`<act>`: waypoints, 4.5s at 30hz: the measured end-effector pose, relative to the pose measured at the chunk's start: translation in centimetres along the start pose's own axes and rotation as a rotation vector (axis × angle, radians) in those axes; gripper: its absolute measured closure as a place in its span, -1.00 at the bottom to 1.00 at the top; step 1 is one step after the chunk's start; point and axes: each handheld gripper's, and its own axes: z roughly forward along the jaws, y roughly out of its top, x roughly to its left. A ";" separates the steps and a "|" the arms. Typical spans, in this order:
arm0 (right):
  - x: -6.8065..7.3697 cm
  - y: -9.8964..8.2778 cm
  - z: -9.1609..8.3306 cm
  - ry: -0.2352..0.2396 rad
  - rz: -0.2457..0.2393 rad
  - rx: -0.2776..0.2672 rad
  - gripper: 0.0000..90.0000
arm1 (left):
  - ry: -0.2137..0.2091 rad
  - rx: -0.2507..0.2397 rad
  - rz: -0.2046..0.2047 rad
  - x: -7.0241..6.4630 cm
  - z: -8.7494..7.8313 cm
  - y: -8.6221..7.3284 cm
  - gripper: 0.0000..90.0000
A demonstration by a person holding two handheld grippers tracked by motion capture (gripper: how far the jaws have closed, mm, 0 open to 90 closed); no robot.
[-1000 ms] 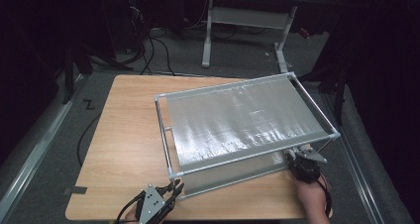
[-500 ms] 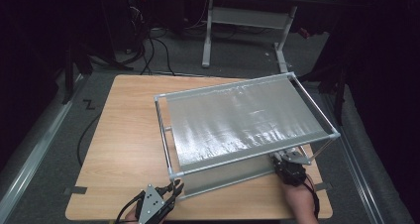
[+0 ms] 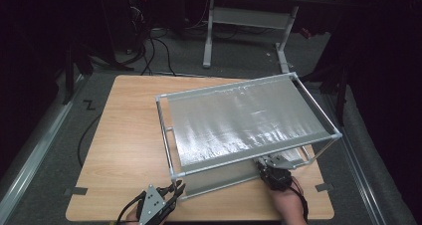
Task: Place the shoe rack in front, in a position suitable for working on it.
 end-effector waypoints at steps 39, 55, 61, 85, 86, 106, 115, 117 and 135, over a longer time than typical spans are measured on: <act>18.7 3.4 -0.2 0.586 -0.232 -0.081 0.72 | 0.007 0.000 -0.003 -0.4 0.0 0.0 0.77; 11.7 3.5 -3.6 0.386 -0.140 -0.228 0.76 | -0.003 0.003 0.014 -0.2 0.0 0.0 0.75; 9.6 2.8 -4.1 0.335 -0.136 -0.218 0.76 | -0.009 0.004 0.019 -0.2 0.0 0.0 0.75; 6.5 2.0 -11.5 0.268 -0.118 -0.429 0.76 | -0.017 0.010 0.040 -0.1 0.0 0.0 0.75; 6.5 2.2 -11.9 0.268 -0.120 -0.447 0.76 | -0.016 0.010 0.038 -0.1 0.0 0.0 0.75; 4.3 6.0 -17.3 0.226 -0.061 -0.676 0.76 | -0.018 0.004 0.039 -0.1 0.0 -0.1 0.75; 4.1 8.8 -17.6 0.185 -0.045 -0.722 0.75 | -0.016 0.001 0.042 -0.1 0.0 -0.1 0.75; 3.9 9.6 -17.3 0.175 -0.037 -0.723 0.75 | -0.016 0.002 0.040 -0.1 0.0 -0.1 0.75; 5.2 11.9 -12.6 0.133 -0.036 -0.618 0.69 | -0.016 0.000 0.043 -0.2 0.0 -0.2 0.74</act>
